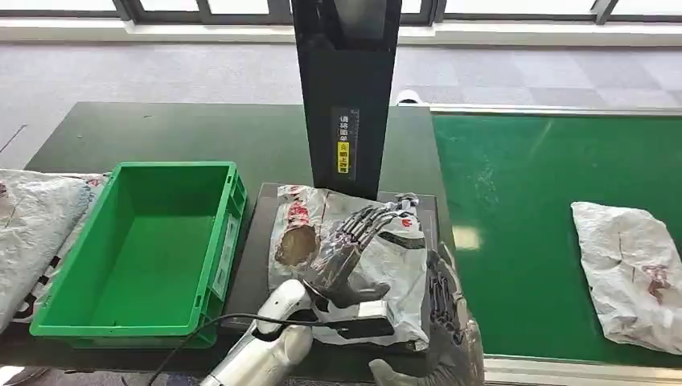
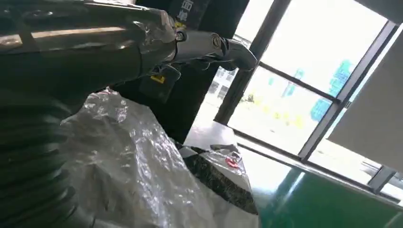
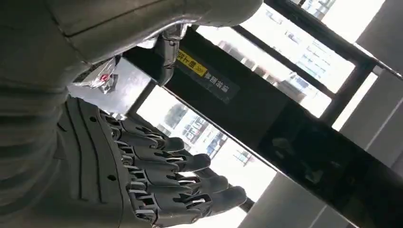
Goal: Moved the parcel from conveyor to table for the left to box.
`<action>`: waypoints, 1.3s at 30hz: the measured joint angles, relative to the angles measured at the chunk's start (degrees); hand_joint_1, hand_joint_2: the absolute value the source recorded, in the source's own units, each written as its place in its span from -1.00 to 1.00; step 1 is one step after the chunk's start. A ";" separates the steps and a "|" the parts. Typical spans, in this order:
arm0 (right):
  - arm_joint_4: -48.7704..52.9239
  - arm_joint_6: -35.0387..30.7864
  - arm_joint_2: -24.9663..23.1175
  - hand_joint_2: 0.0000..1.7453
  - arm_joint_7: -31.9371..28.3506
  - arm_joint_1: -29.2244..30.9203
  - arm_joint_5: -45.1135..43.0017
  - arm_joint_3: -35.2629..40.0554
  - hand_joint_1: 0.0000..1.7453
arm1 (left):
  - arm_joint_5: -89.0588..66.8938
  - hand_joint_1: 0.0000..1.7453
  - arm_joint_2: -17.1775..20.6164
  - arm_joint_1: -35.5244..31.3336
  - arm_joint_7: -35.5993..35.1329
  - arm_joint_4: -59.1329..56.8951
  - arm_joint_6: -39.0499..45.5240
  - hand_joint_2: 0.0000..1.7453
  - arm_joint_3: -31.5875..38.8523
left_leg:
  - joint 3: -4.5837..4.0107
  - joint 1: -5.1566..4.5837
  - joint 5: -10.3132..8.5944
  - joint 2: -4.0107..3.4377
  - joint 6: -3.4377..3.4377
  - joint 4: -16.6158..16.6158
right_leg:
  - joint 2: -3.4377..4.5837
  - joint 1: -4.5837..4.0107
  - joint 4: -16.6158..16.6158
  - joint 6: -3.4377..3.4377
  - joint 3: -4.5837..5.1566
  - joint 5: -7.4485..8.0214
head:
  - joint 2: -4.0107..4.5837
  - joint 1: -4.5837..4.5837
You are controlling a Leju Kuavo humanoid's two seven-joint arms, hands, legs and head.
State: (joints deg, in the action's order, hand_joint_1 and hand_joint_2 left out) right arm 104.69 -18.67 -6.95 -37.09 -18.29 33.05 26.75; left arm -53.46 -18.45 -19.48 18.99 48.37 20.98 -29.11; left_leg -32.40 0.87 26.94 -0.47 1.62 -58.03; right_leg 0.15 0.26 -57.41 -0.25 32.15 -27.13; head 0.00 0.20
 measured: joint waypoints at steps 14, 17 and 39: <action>1.18 5.68 0.55 1.00 0.61 1.40 1.57 0.39 -1.00 | -5.27 1.00 -0.13 -1.74 -2.56 -6.29 -0.88 1.00 -0.39 | -0.02 0.00 0.00 0.01 -0.01 0.00 | 0.00 0.00 0.00 0.00 0.01 0.00 | 0.00 0.00; 2.14 7.50 0.28 1.00 0.72 1.41 2.32 0.02 -1.00 | -3.93 1.00 -0.13 -1.67 -1.22 -6.25 -0.85 1.00 -0.39 | -0.02 0.00 -0.01 0.01 -0.01 0.00 | 0.00 0.00 -0.01 0.00 0.01 0.00 | 0.00 0.00; 3.17 9.51 -1.68 1.00 -0.77 2.63 2.75 -1.66 -1.00 | -3.83 1.00 0.52 0.10 -0.59 -4.30 -4.44 1.00 0.22 | -0.05 -0.01 -0.01 0.04 -0.01 0.00 | -0.01 0.00 -0.01 0.01 0.01 0.00 | 0.00 0.00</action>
State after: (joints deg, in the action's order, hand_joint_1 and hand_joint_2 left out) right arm 107.86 -9.16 -8.63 -37.86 -15.66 35.80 25.09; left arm -57.29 -17.92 -19.38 18.40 44.06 16.55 -28.89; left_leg -32.45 0.86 26.93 -0.43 1.61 -58.03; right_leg 0.14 0.26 -57.42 -0.24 32.16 -27.13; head 0.00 0.20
